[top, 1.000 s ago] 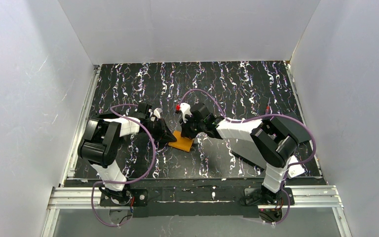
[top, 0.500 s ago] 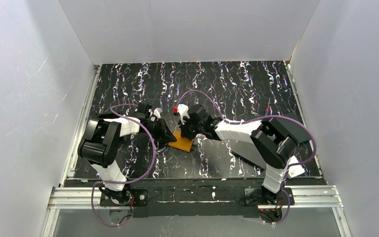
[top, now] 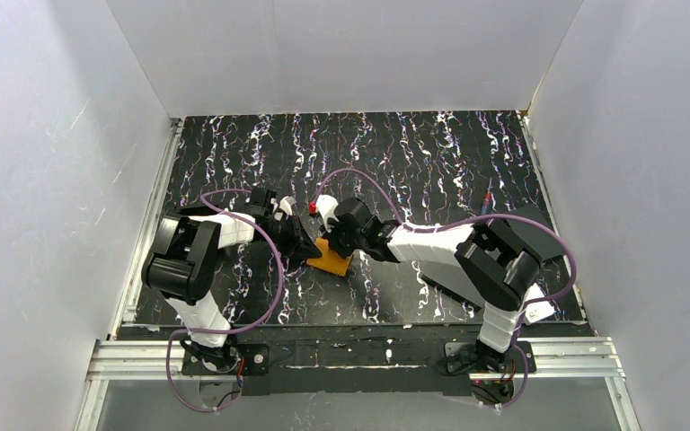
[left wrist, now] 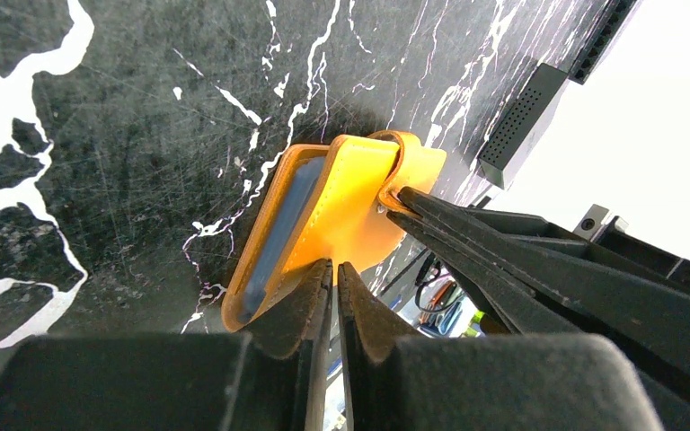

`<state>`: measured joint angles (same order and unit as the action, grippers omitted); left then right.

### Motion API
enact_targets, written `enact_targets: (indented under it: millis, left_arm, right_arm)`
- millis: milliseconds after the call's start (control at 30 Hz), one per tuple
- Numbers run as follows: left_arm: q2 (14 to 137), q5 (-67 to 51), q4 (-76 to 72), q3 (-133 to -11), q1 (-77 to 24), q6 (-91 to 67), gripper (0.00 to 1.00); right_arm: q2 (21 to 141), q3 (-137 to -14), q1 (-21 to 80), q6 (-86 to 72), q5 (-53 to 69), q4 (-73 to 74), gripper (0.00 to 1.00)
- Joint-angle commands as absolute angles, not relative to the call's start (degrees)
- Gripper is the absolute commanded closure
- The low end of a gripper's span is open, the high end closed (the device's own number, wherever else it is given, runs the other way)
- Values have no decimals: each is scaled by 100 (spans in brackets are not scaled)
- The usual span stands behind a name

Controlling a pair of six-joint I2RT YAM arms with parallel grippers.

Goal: Put the credit cards into the card holder
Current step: Close the card holder at the center of the board.

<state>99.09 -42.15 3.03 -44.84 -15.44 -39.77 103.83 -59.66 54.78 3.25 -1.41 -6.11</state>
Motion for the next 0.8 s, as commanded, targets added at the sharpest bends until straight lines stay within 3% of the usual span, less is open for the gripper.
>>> enact_targets:
  millis: [0,500,767]
  left_arm:
    - [10148,-3499,624,-4362,-1586,-3700,93]
    - [10196,-3532,641,-4412,-1585,-3700,93]
    - [10194,-3532,684,-4462,-1591,-3692,93]
  right_arm:
    - [10859,-5492,5112,-149,385,534,99]
    - [10876,-5356,4789,-38,600,581,99]
    - [10767,-5138,5341,587,-398,345,99]
